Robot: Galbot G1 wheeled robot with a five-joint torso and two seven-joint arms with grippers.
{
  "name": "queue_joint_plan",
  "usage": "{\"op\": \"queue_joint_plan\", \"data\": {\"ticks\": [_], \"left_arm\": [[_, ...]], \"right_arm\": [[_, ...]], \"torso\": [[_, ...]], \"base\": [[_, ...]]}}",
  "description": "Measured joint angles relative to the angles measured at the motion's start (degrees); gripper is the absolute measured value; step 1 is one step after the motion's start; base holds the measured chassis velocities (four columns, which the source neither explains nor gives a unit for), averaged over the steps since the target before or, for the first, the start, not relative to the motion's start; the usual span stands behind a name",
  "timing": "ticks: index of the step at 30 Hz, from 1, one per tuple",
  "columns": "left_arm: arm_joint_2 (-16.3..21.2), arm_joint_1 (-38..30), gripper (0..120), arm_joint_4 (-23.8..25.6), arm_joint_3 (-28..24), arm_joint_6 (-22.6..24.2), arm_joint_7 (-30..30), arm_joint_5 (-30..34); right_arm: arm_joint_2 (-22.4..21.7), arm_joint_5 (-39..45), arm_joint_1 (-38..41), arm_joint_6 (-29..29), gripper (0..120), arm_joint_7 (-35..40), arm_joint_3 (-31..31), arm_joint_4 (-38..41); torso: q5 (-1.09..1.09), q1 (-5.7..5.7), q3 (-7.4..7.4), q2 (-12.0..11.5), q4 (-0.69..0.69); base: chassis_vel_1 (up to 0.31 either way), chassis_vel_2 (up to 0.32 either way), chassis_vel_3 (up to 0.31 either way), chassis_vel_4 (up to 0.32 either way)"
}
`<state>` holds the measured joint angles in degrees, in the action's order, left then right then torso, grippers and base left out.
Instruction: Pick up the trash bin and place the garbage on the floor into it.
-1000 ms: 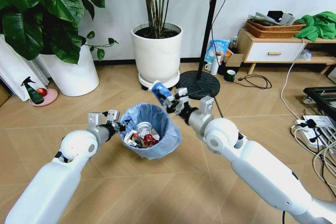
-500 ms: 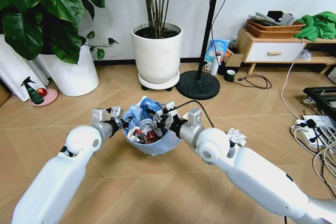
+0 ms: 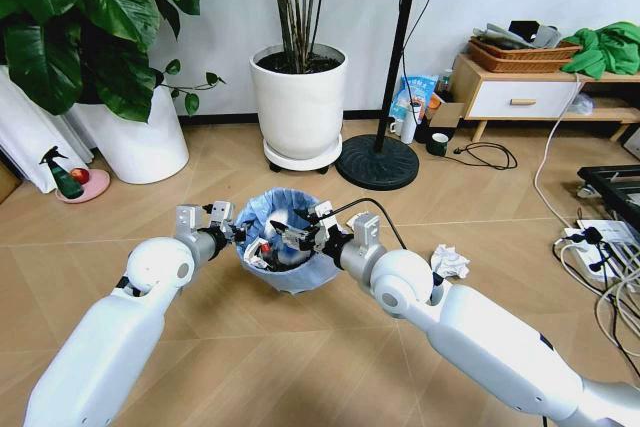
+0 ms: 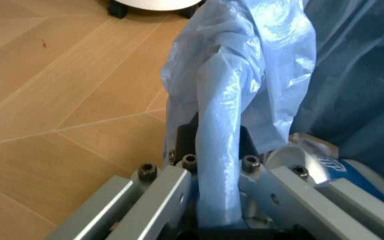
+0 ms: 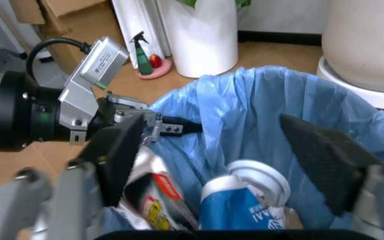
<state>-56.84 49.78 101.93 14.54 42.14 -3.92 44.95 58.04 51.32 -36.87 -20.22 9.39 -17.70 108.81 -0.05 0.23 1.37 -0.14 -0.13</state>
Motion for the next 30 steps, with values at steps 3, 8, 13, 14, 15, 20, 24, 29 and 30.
{"op": "queue_joint_plan", "data": {"ticks": [3,8,13,14,15,20,24,29,30], "left_arm": [[-0.19,-0.18,0,-0.12,0.14,0.00,0.10,0.01],[-0.15,-0.18,0,-0.06,0.44,0.00,0.16,0.01],[-0.04,0.19,0,-0.02,0.86,0.00,0.18,0.00],[0.02,0.51,0,-0.01,1.08,0.00,0.20,-0.03],[0.09,0.82,0,0.09,1.30,0.00,0.20,-0.09],[0.40,2.11,0,0.92,2.20,0.00,0.23,-0.22],[0.66,2.85,0,1.36,2.72,0.00,0.23,-0.28],[0.94,3.58,0,1.83,3.26,0.00,0.21,-0.35],[1.06,3.88,0,2.04,3.45,0.00,0.20,-0.36]], "right_arm": [[0.08,-0.19,0.22,0.02,96,0.35,-0.46,0.14],[0.45,-1.04,0.77,0.30,100,0.86,-0.49,0.15],[0.34,-2.10,0.78,0.83,100,1.24,1.90,0.85],[0.12,-2.63,0.69,1.09,100,1.30,3.11,1.13],[-0.16,-3.13,0.54,1.22,100,1.51,4.13,1.38],[-3.23,-4.36,-3.37,1.85,100,6.34,11.31,3.05],[-5.07,-4.67,-8.05,1.98,100,7.78,17.18,4.34],[-5.99,-6.25,-13.82,1.65,100,8.95,23.45,5.43],[-6.06,-6.99,-15.87,1.41,100,8.99,25.84,5.80]], "torso": [[0.00,0.00,0.00,0.00,0.00],[0.00,0.00,0.00,0.00,0.00],[0.00,0.00,0.00,0.00,0.00],[0.00,0.00,0.00,0.00,0.00],[0.00,0.00,0.00,0.00,0.00],[0.01,0.00,0.00,0.00,0.00],[0.01,0.00,0.00,0.00,0.00],[0.01,0.00,0.00,0.00,0.00],[0.02,0.00,0.00,0.00,-0.01]], "base": [[0.000,0.000,0.000,0.000],[0.000,0.000,0.000,0.000],[0.000,0.000,0.000,0.000],[0.000,0.000,0.000,0.000],[0.000,0.000,0.000,0.000],[0.000,0.000,0.000,0.000],[0.000,0.000,0.000,0.000],[0.000,0.000,0.000,0.000],[0.000,0.000,0.000,0.000]]}}
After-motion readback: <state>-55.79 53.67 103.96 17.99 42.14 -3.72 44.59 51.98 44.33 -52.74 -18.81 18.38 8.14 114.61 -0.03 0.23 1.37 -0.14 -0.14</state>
